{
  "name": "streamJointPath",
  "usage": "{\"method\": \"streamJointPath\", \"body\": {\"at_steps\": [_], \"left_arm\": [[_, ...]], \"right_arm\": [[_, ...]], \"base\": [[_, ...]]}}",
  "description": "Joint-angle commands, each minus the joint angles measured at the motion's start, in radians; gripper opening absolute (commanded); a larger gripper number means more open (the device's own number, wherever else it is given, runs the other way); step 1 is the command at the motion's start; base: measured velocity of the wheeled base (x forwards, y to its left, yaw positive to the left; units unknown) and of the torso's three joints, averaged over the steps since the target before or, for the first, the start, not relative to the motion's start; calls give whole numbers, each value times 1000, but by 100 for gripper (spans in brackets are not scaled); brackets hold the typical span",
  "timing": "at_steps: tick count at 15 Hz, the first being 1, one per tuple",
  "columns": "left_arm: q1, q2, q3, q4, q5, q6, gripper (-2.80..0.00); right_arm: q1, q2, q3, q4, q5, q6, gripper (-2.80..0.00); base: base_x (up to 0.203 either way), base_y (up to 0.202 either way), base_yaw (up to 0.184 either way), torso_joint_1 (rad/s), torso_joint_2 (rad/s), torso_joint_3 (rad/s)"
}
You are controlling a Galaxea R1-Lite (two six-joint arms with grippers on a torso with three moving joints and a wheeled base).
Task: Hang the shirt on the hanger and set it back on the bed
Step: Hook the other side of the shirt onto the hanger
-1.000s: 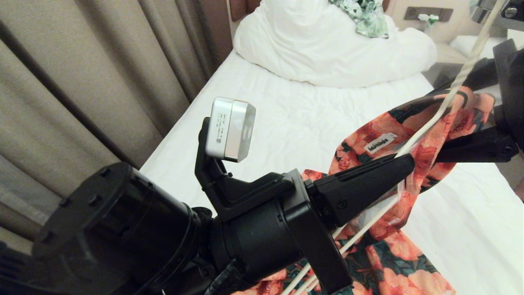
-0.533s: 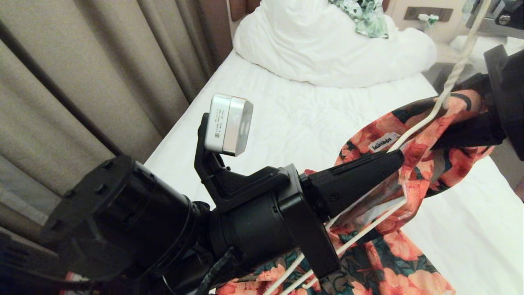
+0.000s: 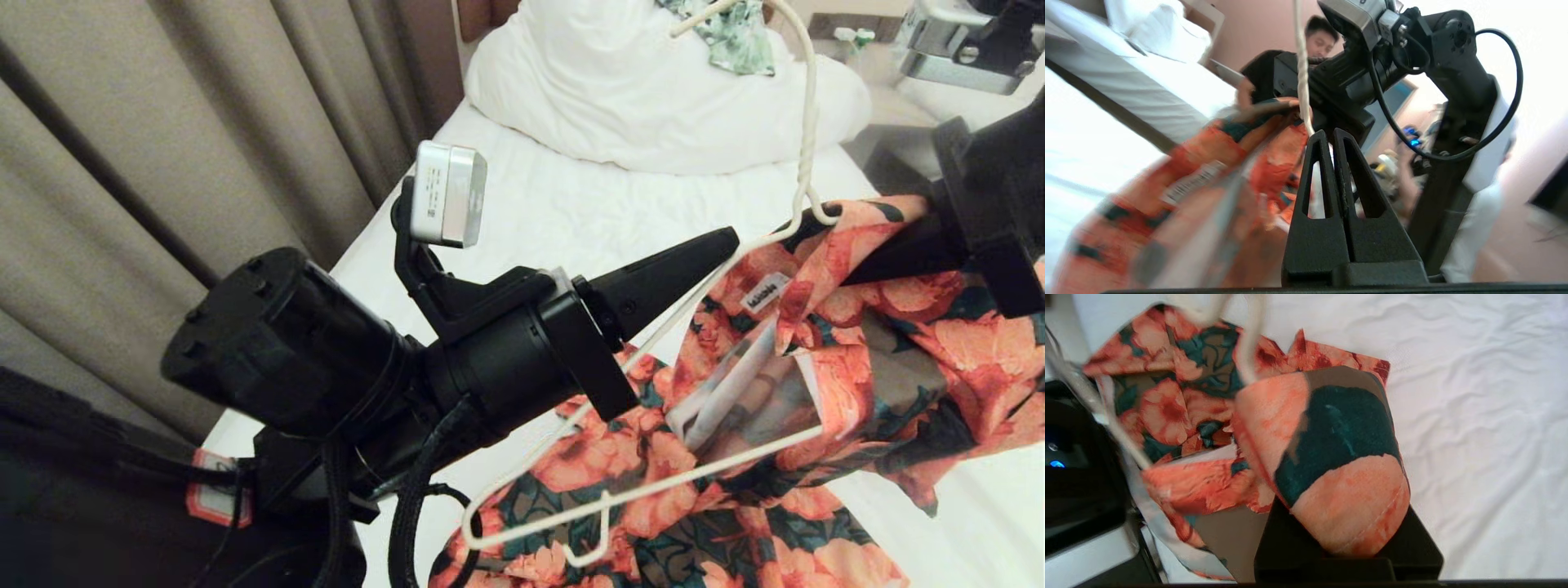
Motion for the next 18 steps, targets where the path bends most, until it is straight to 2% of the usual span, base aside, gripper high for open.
{"method": "streamJointPath", "body": {"at_steps": [1, 3, 5, 6, 7, 8, 11, 14, 16, 18], "left_arm": [[39, 5, -23, 72, -9, 58, -280], [62, 8, -52, 184, -17, 94, -280], [90, 5, -85, 312, -27, 107, -280], [105, 8, -101, 340, -31, 120, -280], [112, 20, -107, 341, -31, 123, -94], [113, 31, -110, 339, -29, 125, 0], [130, 47, -123, 341, -30, 126, 0], [201, 102, -166, 343, -31, 130, 0], [223, 147, -194, 347, -25, 159, 0], [236, 177, -222, 348, -3, 170, 0]], "right_arm": [[-58, 53, 0, 1, 71, -9, -280], [-86, 79, 0, -12, 112, -26, -280], [-100, 95, 0, -34, 117, -29, -280], [-104, 100, 0, -32, 118, -31, -280], [-106, 104, 0, -31, 117, -31, -280], [-107, 105, 1, -31, 118, -32, -280], [-116, 113, 1, -32, 118, -45, -280], [-166, 139, 1, -65, 118, -66, -280], [-188, 168, 1, -98, 121, -66, -280], [-208, 200, 1, -112, 180, -62, -280]], "base": [[0, 0, 0, 0, 0, 0], [0, 0, 0, 0, 0, 0], [0, 0, 0, 0, 0, 0], [0, 0, 0, 0, 0, 0], [0, 0, 0, 0, 0, 0], [0, 0, 0, 0, 0, 0], [0, 0, 0, 0, 0, 0], [0, 0, 0, 0, 0, 0], [0, 0, 0, 0, 0, 0], [0, 0, 0, 0, 0, 0]]}}
